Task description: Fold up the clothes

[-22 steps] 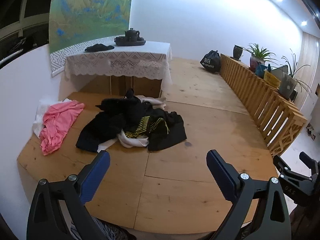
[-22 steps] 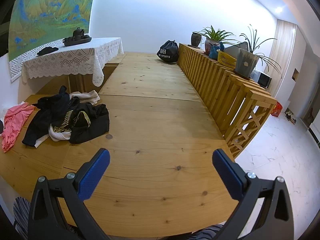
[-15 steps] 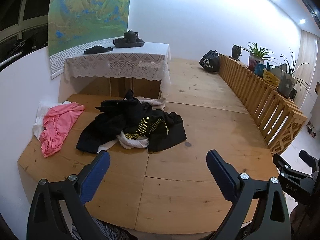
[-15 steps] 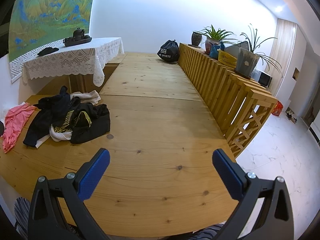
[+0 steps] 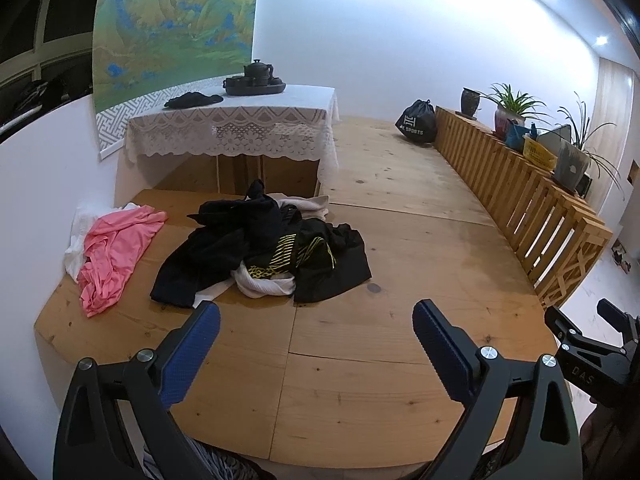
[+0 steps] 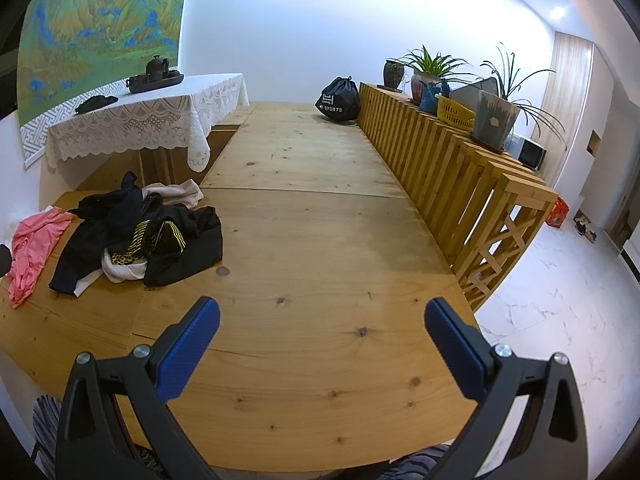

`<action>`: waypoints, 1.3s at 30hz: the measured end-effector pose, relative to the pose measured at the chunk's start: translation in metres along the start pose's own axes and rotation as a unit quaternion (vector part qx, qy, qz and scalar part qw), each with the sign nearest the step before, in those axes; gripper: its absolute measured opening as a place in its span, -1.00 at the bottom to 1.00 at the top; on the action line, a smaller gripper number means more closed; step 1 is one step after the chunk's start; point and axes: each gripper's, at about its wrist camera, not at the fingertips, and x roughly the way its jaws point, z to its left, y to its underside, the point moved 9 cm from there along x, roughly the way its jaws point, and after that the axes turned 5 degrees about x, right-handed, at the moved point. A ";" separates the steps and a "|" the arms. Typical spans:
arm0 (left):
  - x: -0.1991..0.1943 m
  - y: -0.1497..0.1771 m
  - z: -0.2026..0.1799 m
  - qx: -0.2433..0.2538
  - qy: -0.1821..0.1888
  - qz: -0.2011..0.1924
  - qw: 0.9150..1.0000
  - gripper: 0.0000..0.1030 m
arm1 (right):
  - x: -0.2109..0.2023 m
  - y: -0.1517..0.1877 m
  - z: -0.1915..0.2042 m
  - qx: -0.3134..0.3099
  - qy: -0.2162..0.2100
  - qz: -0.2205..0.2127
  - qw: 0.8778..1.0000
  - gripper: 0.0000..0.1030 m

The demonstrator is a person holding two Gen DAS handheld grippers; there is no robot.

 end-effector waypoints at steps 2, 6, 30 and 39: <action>0.000 0.001 -0.003 0.002 0.004 0.001 1.000 0.88 | 0.001 0.000 -0.001 0.002 -0.001 0.001 1.000 1.00; 0.001 0.001 -0.006 0.004 0.007 0.004 1.000 0.88 | 0.001 0.000 -0.003 0.003 -0.001 0.003 1.000 1.00; 0.000 0.000 -0.010 0.009 0.009 -0.001 1.000 0.88 | 0.000 -0.002 -0.003 0.003 -0.002 0.001 1.000 1.00; 0.001 0.001 -0.010 0.007 0.012 0.000 1.000 0.88 | 0.001 -0.002 -0.003 0.004 0.000 0.003 1.000 1.00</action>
